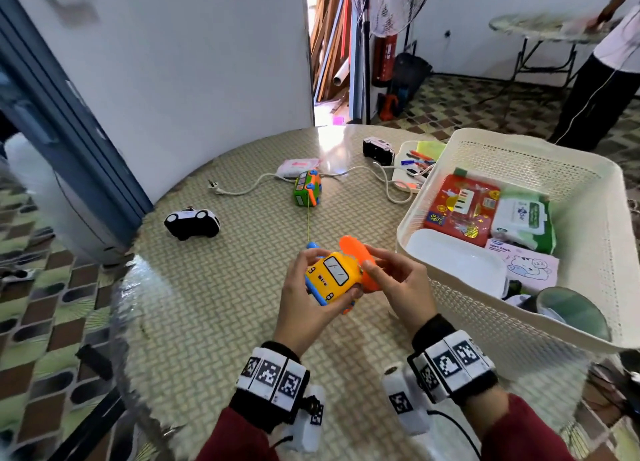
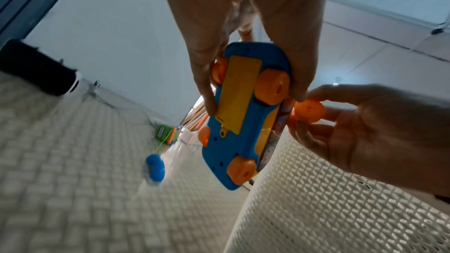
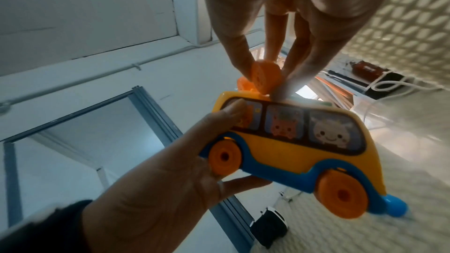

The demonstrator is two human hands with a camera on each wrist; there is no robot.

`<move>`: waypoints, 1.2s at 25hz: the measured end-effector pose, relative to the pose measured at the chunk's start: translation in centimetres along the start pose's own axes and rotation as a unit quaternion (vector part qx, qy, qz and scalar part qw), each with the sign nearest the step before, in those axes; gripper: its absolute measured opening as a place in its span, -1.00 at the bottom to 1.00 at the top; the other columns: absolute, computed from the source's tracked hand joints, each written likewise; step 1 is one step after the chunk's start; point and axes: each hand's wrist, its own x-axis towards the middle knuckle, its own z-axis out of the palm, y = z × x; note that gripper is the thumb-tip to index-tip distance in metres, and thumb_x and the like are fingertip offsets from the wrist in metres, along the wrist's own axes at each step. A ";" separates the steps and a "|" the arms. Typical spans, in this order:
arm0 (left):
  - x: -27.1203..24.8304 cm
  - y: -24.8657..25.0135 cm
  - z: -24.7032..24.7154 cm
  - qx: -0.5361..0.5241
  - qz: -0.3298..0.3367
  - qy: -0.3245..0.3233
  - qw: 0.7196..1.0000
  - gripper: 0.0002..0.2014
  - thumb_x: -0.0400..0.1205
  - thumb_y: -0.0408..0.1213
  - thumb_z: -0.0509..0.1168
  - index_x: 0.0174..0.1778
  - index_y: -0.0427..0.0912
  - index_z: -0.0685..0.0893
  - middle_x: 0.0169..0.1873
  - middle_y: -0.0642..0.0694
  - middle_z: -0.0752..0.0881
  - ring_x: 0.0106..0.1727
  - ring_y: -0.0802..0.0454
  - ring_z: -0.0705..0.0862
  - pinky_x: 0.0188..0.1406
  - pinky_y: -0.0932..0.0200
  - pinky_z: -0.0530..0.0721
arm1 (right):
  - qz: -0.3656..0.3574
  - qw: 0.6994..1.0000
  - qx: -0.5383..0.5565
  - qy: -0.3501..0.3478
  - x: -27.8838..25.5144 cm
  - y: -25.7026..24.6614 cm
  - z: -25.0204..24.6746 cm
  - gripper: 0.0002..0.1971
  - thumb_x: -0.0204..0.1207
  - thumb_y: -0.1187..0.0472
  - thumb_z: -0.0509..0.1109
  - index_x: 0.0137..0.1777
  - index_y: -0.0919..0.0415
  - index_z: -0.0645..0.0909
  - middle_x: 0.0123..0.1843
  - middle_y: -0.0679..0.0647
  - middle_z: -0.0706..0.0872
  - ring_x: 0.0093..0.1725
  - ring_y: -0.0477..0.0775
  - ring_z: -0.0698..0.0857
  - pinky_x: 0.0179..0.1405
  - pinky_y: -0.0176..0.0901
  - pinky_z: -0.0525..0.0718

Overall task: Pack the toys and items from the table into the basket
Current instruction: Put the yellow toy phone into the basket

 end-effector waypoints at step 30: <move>2.3 5.8 -2.4 0.062 0.131 -0.003 0.989 -0.40 0.20 -0.07 0.68 0.13 0.02 0.63 0.05 0.21 0.71 0.08 0.22 0.70 -0.01 0.28 0.67 | -0.082 0.987 0.017 -0.136 2.6 -6.4 -1.8 -0.74 0.45 0.15 0.44 0.10 0.20 0.72 0.05 0.08 0.81 0.04 0.07 0.77 -0.15 -0.14 0.75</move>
